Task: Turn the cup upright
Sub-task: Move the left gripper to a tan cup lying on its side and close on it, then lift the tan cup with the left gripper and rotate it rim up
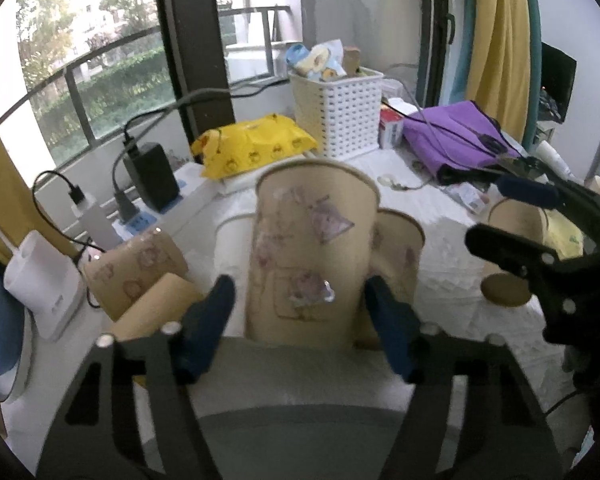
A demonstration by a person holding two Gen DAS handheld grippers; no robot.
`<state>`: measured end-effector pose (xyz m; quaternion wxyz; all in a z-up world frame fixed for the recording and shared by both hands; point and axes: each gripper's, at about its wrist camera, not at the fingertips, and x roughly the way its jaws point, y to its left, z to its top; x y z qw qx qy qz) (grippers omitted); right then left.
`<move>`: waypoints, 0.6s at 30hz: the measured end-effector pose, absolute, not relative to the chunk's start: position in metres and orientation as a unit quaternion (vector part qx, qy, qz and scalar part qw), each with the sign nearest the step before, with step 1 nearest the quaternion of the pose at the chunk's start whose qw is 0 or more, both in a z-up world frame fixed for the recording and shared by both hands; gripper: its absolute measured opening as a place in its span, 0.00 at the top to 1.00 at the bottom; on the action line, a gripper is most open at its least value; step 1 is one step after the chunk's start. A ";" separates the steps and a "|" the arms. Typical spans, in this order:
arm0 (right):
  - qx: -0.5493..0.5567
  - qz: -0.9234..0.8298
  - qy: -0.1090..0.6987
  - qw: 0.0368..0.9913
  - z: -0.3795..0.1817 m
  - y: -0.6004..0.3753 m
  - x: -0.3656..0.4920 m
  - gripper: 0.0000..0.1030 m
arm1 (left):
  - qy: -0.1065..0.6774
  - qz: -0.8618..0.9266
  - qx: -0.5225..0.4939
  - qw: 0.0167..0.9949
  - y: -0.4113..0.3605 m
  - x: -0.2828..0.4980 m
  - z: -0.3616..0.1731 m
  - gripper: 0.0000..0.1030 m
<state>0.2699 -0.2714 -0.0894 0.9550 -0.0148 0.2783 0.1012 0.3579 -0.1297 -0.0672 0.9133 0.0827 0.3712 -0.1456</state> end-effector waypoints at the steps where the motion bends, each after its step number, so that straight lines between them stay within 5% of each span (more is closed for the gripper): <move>1: -0.014 0.101 0.278 0.955 -0.089 -0.272 0.269 0.19 | 0.373 -0.147 0.082 0.912 -0.130 0.358 -0.068 0.40; 18: -0.013 0.104 0.256 0.961 -0.066 -0.261 0.245 0.19 | 0.329 -0.158 0.056 0.929 -0.118 0.312 -0.041 0.42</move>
